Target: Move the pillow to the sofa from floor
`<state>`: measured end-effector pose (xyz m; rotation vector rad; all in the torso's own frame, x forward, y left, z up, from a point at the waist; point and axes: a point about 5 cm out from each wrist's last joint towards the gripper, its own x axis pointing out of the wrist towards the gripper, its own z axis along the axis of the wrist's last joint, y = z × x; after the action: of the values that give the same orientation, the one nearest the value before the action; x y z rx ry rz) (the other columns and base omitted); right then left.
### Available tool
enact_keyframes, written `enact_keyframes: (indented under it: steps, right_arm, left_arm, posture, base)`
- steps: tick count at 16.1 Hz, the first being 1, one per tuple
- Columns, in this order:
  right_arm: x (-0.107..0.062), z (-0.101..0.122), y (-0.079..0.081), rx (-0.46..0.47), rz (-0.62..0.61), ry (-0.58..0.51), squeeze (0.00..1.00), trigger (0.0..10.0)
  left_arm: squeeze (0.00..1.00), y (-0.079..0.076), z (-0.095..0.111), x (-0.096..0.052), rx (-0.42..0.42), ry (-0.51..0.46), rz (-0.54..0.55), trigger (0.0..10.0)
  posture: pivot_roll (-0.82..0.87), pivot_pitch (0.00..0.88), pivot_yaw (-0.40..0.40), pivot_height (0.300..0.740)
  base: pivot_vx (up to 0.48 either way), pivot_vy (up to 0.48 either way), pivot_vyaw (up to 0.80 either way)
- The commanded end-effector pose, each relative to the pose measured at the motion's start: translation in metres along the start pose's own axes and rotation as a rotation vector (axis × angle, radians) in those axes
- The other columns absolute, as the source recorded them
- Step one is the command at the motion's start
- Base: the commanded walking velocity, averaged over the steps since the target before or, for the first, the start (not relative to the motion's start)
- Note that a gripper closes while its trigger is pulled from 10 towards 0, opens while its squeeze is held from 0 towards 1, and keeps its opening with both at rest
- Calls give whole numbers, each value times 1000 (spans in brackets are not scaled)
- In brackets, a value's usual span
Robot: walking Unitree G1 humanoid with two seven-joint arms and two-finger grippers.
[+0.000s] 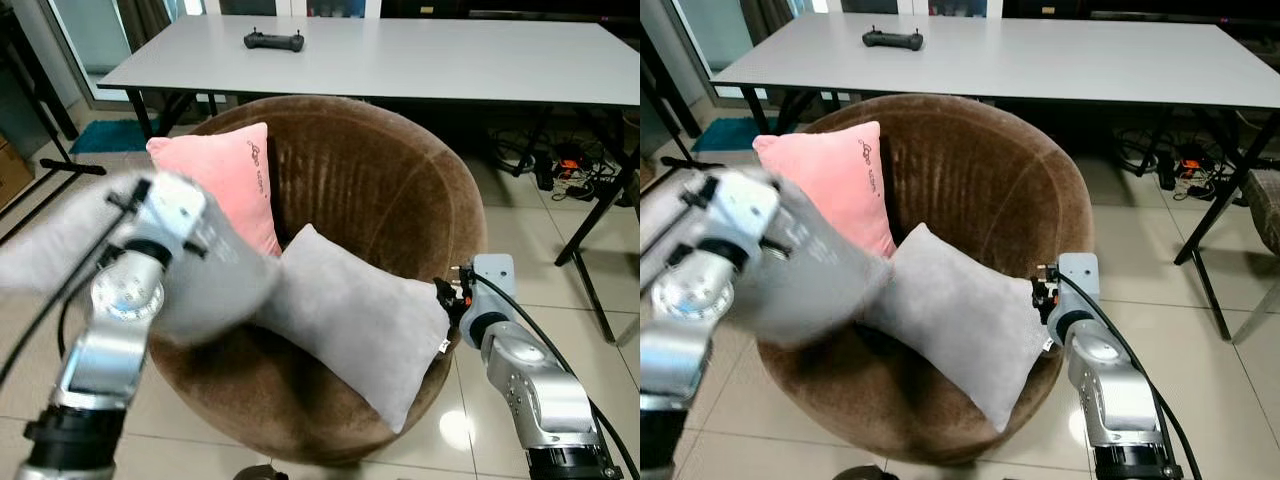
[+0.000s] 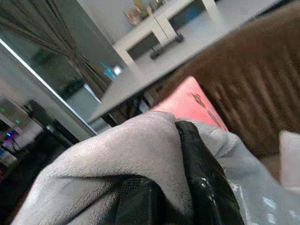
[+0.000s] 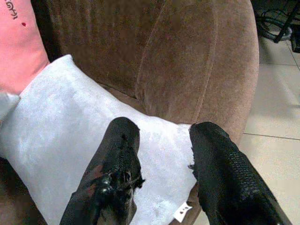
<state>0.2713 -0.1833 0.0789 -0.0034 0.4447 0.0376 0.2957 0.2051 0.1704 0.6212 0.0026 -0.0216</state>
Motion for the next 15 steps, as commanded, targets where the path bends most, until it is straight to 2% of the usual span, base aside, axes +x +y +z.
enact_keyframes:
  steps: [1,4,7,8,9,10,11,12,14,15]
  right_arm:
    - [-2,5,2,-1,19,-23,0,10000]
    - [-3,8,4,-3,27,-32,0,10000]
    - [-2,13,6,-7,42,-55,0,10000]
    - [-2,14,6,-7,42,-57,0,10000]
    - [-2,15,6,-7,43,-60,0,10000]
    - [-2,16,6,-7,44,-62,0,10000]
    - [-2,14,5,-3,42,-53,0,10000]
    - [1,6,-3,0,-9,-7,0,10000]
    - [3,-3,-9,50,-37,29,0,10000]
    - [9,-16,-16,119,-52,76,1000,10000]
  left_arm:
    - [0,2,3,0,21,-16,6,10000]
    - [0,-3,3,-2,3,-24,-64,10000]
    - [0,-22,10,-11,-47,-82,-333,10000]
    - [0,-23,10,-15,-30,-89,-395,10000]
    - [0,-20,9,-15,-12,-85,-394,10000]
    - [0,-11,6,-12,25,-67,-353,10000]
    - [0,5,1,-6,83,-36,-275,10000]
    - [0,25,-3,1,150,2,-157,10000]
    - [0,30,-1,1,141,-6,-121,10000]
    - [0,25,2,1,130,-24,-136,10000]
  posture:
    - [-15,0,41,740]
    - [-12,0,36,740]
    - [-12,0,36,740]
    - [-12,0,36,740]
    - [-13,0,35,740]
    - [-13,0,35,740]
    - [-13,0,35,740]
    - [-14,0,34,740]
    - [-13,0,34,740]
    - [-14,0,36,740]
  base:
    - [0,0,0]
    - [0,0,0]
    - [0,0,0]
    - [0,0,0]
    - [0,0,0]
    - [0,0,0]
    - [0,0,0]
    - [0,0,0]
    - [0,0,0]
    - [0,0,0]
